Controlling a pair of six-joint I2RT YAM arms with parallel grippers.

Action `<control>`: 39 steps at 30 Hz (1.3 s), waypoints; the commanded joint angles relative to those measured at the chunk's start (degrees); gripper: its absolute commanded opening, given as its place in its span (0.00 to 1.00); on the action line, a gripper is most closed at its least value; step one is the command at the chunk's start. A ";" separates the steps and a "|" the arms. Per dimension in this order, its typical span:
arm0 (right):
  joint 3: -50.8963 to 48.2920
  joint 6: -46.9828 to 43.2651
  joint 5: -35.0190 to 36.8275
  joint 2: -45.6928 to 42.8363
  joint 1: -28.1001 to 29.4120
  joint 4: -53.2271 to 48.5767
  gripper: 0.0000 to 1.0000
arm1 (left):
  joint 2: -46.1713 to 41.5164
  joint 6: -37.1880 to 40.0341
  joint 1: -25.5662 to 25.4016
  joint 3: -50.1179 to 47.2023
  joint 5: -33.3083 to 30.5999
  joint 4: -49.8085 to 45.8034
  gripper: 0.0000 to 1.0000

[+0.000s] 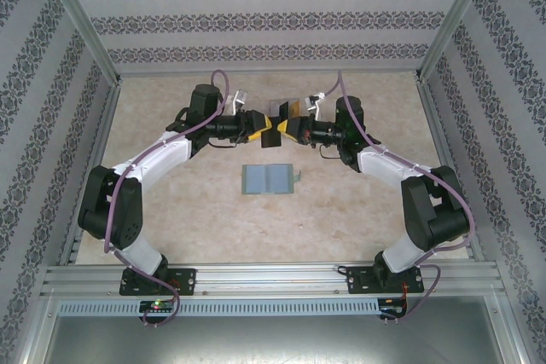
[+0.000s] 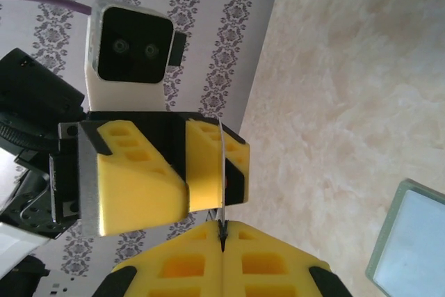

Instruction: Take the credit cards out of the card holder

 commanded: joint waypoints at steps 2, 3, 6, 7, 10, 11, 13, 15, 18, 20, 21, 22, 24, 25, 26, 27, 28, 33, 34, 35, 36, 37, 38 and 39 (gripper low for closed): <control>0.46 2.04 -2.24 0.03 -0.64 4.44 0.02 | 0.12 -1.62 0.58 -0.95 1.51 5.68 0.14; 0.30 2.35 -2.07 0.07 -0.64 4.72 0.05 | -0.12 -2.06 0.59 -1.33 0.53 6.00 0.05; -0.39 4.19 -1.36 0.03 -0.38 6.11 0.23 | -1.08 -6.49 0.58 -3.82 -3.48 11.08 0.00; -0.39 5.03 -1.19 0.12 -0.27 6.46 0.30 | -1.31 -7.87 0.58 -4.35 -4.06 12.80 0.00; -0.91 8.58 -0.69 0.62 0.23 9.38 0.39 | -2.51 -11.16 0.53 -5.86 -6.39 15.89 0.00; -1.19 9.88 -0.60 0.72 0.47 10.91 0.40 | -3.13 -11.35 0.59 -6.24 -7.47 15.93 0.00; -1.30 11.64 -0.80 1.15 0.81 12.79 0.40 | -4.08 -12.01 0.58 -6.93 -9.05 15.81 0.00; -1.13 12.56 -1.16 1.64 1.21 13.73 0.40 | -4.41 -13.19 0.59 -7.36 -9.05 16.75 0.00; -0.77 13.11 -1.39 2.26 1.78 13.85 0.38 | -4.54 -14.63 0.52 -7.93 -8.73 17.78 0.00; -0.73 13.58 -1.36 2.71 1.96 15.05 0.35 | -4.56 -14.76 0.54 -8.15 -8.87 17.77 0.00; -0.60 13.68 -1.27 2.67 2.01 15.32 0.33 | -4.58 -14.96 0.57 -8.45 -9.01 17.90 0.00; -0.63 13.69 -1.29 2.67 2.00 15.45 0.31 | -4.66 -15.25 0.56 -8.58 -9.09 18.26 0.00; -0.68 13.84 -1.27 2.69 2.02 16.20 0.25 | -4.60 -15.68 0.66 -8.55 -9.19 18.52 0.00; -0.66 13.87 -1.50 2.75 1.99 16.58 0.22 | -4.59 -15.82 0.65 -8.51 -9.14 18.63 0.00; -0.53 13.69 -1.52 2.76 1.93 16.63 0.18 | -4.42 -16.03 0.63 -8.33 -9.18 18.77 0.00; -0.44 13.51 -1.46 2.83 1.91 16.49 0.13 | -4.22 -16.46 0.65 -8.12 -9.34 18.98 0.00; -0.37 13.28 -1.53 2.87 1.87 16.36 0.09 | -4.02 -16.70 0.73 -7.97 -9.37 19.03 0.00; -0.51 9.11 0.77 1.90 -0.11 11.96 0.00 | -3.33 -15.94 1.47 -7.52 -11.12 14.13 0.38; -0.48 6.48 1.90 1.51 -0.72 9.87 0.00 | -3.38 -15.69 1.85 -7.71 -11.70 12.22 0.49; -0.29 4.01 3.21 1.46 -1.14 7.31 0.00 | -3.36 -15.57 2.28 -8.08 -12.37 11.00 0.58; 0.20 1.22 4.61 1.57 -1.69 4.11 0.00 | -3.38 -15.57 2.74 -8.76 -13.16 10.44 0.68; 0.76 -1.80 6.03 1.89 -2.03 1.64 0.00 | -3.33 -15.64 3.09 -9.37 -13.81 9.95 0.74; 1.18 -3.96 7.97 2.37 -2.24 -0.71 0.00 | -3.26 -15.50 3.35 -9.65 -14.32 9.22 0.78; 1.82 -5.72 9.73 3.04 -2.53 -3.00 0.00 | -3.01 -15.14 3.59 -9.81 -14.96 7.91 0.81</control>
